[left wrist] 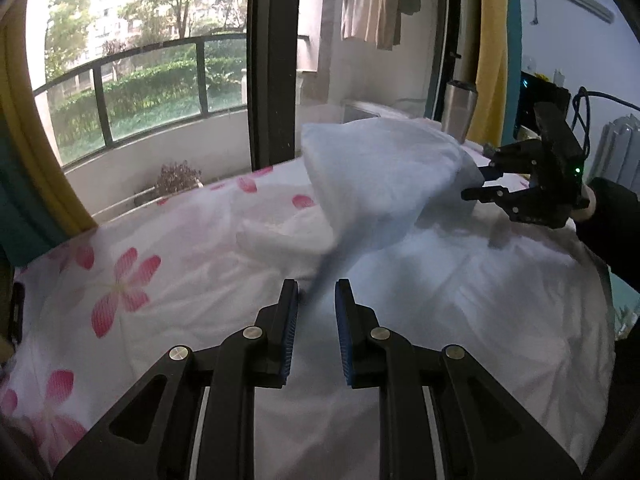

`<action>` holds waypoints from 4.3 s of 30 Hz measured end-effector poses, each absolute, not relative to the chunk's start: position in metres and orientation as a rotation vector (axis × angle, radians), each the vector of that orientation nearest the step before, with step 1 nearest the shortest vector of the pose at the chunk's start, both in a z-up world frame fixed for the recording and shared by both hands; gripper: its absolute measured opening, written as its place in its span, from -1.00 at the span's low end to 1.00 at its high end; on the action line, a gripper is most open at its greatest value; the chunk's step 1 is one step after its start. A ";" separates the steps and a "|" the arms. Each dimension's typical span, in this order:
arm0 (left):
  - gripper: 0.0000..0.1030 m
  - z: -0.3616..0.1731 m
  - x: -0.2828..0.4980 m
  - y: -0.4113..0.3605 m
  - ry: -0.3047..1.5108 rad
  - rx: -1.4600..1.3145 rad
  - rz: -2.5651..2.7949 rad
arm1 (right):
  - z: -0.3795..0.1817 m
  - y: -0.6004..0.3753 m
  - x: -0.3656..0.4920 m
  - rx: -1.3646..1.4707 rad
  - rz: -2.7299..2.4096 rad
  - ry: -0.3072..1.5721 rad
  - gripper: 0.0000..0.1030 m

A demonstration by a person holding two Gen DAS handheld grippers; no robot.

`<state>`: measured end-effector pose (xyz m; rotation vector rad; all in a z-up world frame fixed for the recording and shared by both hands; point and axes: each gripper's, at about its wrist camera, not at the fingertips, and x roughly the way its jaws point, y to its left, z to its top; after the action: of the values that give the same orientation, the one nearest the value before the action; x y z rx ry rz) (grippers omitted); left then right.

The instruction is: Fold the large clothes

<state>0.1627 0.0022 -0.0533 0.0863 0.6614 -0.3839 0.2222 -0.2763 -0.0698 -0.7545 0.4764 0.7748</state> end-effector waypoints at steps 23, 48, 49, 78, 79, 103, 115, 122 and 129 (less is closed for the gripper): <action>-0.22 -0.048 0.143 0.014 0.696 -0.072 -0.314 | -0.039 -0.269 0.206 -0.465 0.918 0.596 -0.43; -0.21 -0.077 0.210 -0.072 0.849 -0.018 -0.424 | -0.073 -0.231 0.140 -0.666 1.132 0.767 -0.88; -0.21 -0.087 0.209 -0.077 0.890 0.003 -0.439 | -0.068 -0.236 0.138 -0.660 1.139 0.752 -0.86; -0.21 -0.087 0.229 -0.048 0.868 -0.076 -0.304 | -0.077 -0.246 0.244 -0.483 0.778 0.810 -0.15; -0.21 -0.083 0.225 -0.046 0.861 -0.069 -0.301 | -0.075 -0.246 0.245 -0.491 0.771 0.809 -0.15; -0.19 -0.065 0.150 -0.007 0.811 -0.070 -0.240 | -0.049 -0.292 0.208 -0.463 0.654 0.750 -0.15; -0.19 -0.055 0.059 0.043 0.765 -0.135 -0.037 | -0.038 -0.324 0.176 -0.395 0.584 0.743 -0.15; -0.19 -0.061 0.002 0.079 0.749 -0.215 0.097 | -0.040 -0.341 0.158 -0.365 0.538 0.761 -0.15; -0.19 -0.069 -0.031 0.092 0.745 -0.255 0.152 | -0.035 -0.353 0.139 -0.376 0.490 0.742 -0.15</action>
<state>-0.0312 0.0918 -0.0690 -0.2547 0.7455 0.1523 0.1392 -0.3529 -0.0347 -0.3764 0.7416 0.4897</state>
